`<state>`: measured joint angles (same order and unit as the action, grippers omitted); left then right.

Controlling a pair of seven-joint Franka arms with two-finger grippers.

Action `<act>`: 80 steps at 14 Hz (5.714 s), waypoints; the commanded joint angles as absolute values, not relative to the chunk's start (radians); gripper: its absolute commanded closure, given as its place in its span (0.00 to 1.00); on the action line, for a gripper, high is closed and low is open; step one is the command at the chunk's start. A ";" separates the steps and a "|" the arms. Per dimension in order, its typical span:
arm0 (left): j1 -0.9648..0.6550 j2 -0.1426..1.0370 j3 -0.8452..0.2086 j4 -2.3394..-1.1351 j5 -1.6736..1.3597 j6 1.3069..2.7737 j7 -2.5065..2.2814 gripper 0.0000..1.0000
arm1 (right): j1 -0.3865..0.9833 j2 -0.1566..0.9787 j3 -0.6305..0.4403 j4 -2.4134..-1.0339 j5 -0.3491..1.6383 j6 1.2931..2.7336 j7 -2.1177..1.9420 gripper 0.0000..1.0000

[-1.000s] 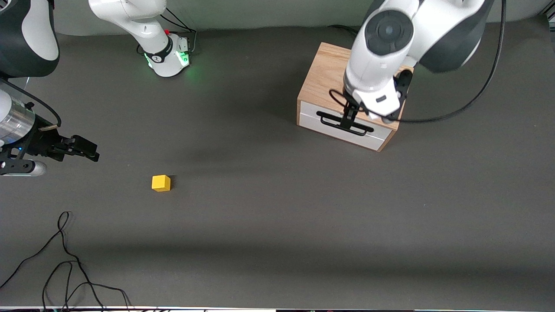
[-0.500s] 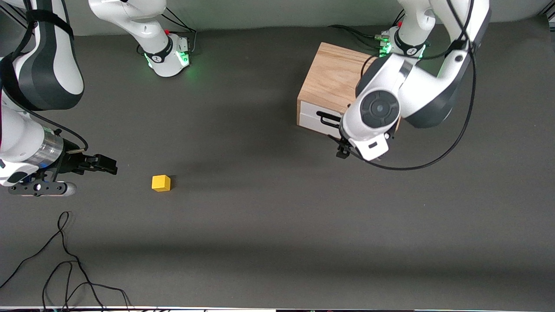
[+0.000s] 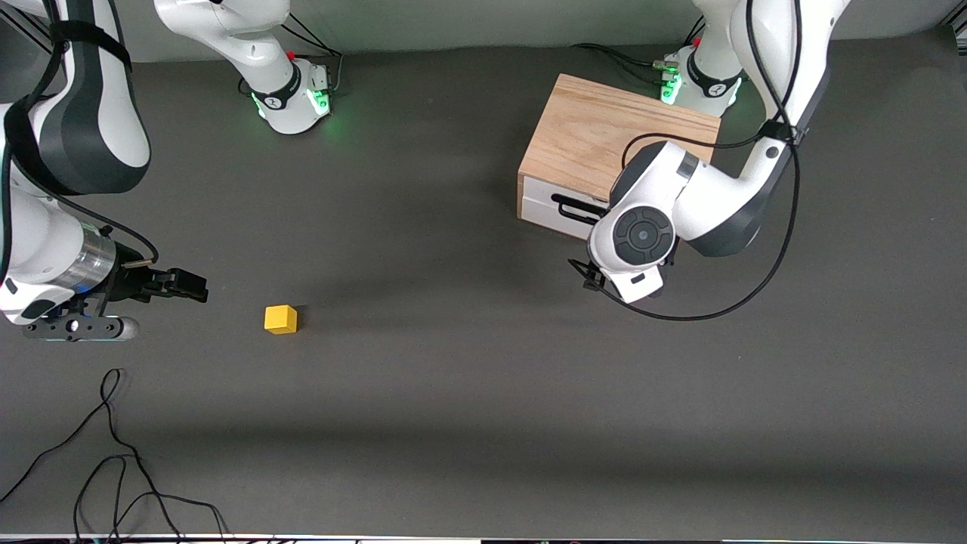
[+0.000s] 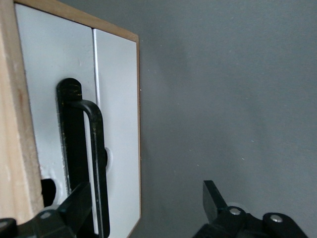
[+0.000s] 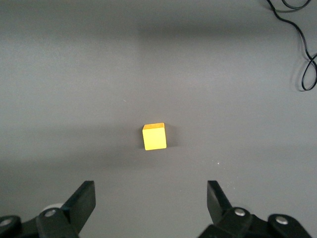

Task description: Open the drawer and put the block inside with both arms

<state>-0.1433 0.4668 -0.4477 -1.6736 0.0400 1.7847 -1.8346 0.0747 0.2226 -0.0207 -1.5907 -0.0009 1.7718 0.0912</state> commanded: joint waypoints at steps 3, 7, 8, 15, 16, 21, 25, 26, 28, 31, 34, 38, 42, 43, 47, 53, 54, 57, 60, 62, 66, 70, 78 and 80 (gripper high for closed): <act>-0.159 0.449 -0.453 -1.778 0.060 1.844 -1.850 0.00 | 0.080 0.186 -0.029 -1.660 0.003 1.850 0.121 0.00; -0.169 0.453 -0.456 -1.805 0.058 1.850 -1.852 0.00 | 0.080 0.144 -0.035 -1.693 0.003 1.842 0.120 0.00; -0.173 0.453 -0.456 -1.805 0.058 1.848 -1.852 0.00 | 0.080 0.137 -0.035 -1.710 0.002 1.847 0.120 0.00; -0.173 0.480 -0.456 -1.796 0.089 1.884 -1.850 0.00 | 0.083 0.095 -0.035 -1.919 0.002 2.026 0.103 0.00; -0.173 0.479 -0.456 -1.793 0.095 1.890 -1.850 0.00 | 0.083 0.103 -0.035 -1.958 0.002 2.080 0.101 0.00; -0.173 0.531 -0.456 -1.705 0.126 1.893 -1.848 0.00 | 0.095 0.139 -0.032 -2.031 0.002 2.167 0.098 0.00; -0.187 0.595 -0.456 -1.619 0.166 1.893 -1.850 0.00 | 0.101 0.182 -0.032 -2.072 0.002 2.279 0.098 0.00; -0.195 0.613 -0.456 -1.593 0.170 1.894 -1.848 0.00 | 0.101 0.205 -0.032 -2.072 -0.002 2.293 0.098 0.00; -0.206 0.647 -0.456 -1.539 0.201 1.894 -1.850 0.00 | 0.101 0.270 -0.032 -2.078 -0.002 2.386 0.098 0.00; -0.206 0.699 -0.456 -1.444 0.228 1.896 -1.848 0.00 | 0.100 0.301 -0.032 -2.137 -0.002 2.503 0.098 0.00; -0.206 0.713 -0.454 -1.428 0.259 1.995 -1.851 0.00 | 0.101 0.333 -0.032 -2.143 -0.003 2.530 0.098 0.00; -0.206 0.724 -0.453 -1.427 0.287 2.063 -1.853 0.00 | 0.103 0.363 -0.032 -2.145 -0.011 2.534 0.098 0.00; -0.206 0.724 -0.451 -1.410 0.293 2.108 -1.853 0.00 | 0.104 0.393 -0.029 -2.167 -0.012 2.592 0.097 0.00; -0.206 0.724 -0.451 -1.410 0.304 2.114 -1.855 0.00 | 0.107 0.405 -0.028 -2.164 -0.012 2.600 0.094 0.00; -0.206 0.724 -0.437 -1.393 0.322 2.143 -1.862 0.00 | 0.137 0.414 -0.029 -2.166 -0.012 2.622 0.091 0.00; -0.206 0.701 -0.431 -1.344 0.351 2.111 -1.853 0.00 | 0.127 0.434 -0.035 -2.166 -0.017 2.648 0.040 0.00; -0.204 0.684 -0.431 -1.336 0.366 2.080 -1.852 0.00 | 0.127 0.434 -0.035 -2.167 -0.017 2.648 0.040 0.00; -0.178 0.631 -0.436 -1.273 0.354 1.888 -1.716 0.00 | 0.126 0.445 -0.037 -2.166 -0.017 2.660 0.040 0.00; -0.051 0.522 -0.439 -1.281 0.208 1.726 -1.432 0.00 | 0.126 0.456 -0.037 -2.171 -0.017 2.683 0.038 0.00; 0.047 0.450 -0.442 -1.285 0.137 1.611 -1.236 0.00 | 0.124 0.463 -0.054 -2.174 -0.017 2.707 0.003 0.00; 0.184 0.286 -0.439 -1.397 0.074 1.508 -0.932 0.00 | 0.124 0.474 -0.069 -2.178 -0.015 2.729 -0.034 0.02; 0.299 0.181 -0.434 -1.469 0.011 1.431 -0.624 0.00 | 0.127 0.469 -0.069 -2.180 -0.006 2.720 -0.029 0.27; 0.367 0.043 -0.413 -1.594 0.026 1.433 -0.115 0.00 | 0.147 0.376 -0.058 -2.145 -0.003 2.562 0.020 0.61; 0.373 0.012 -0.387 -1.623 0.023 1.457 -0.045 0.00 | 0.211 0.327 -0.061 -2.088 -0.003 2.441 0.052 0.61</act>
<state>0.3580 0.0770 -0.4066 -1.5544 0.0299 1.4235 -0.1305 0.1518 0.4016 -0.0565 -2.1247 -0.0056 2.5551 0.0009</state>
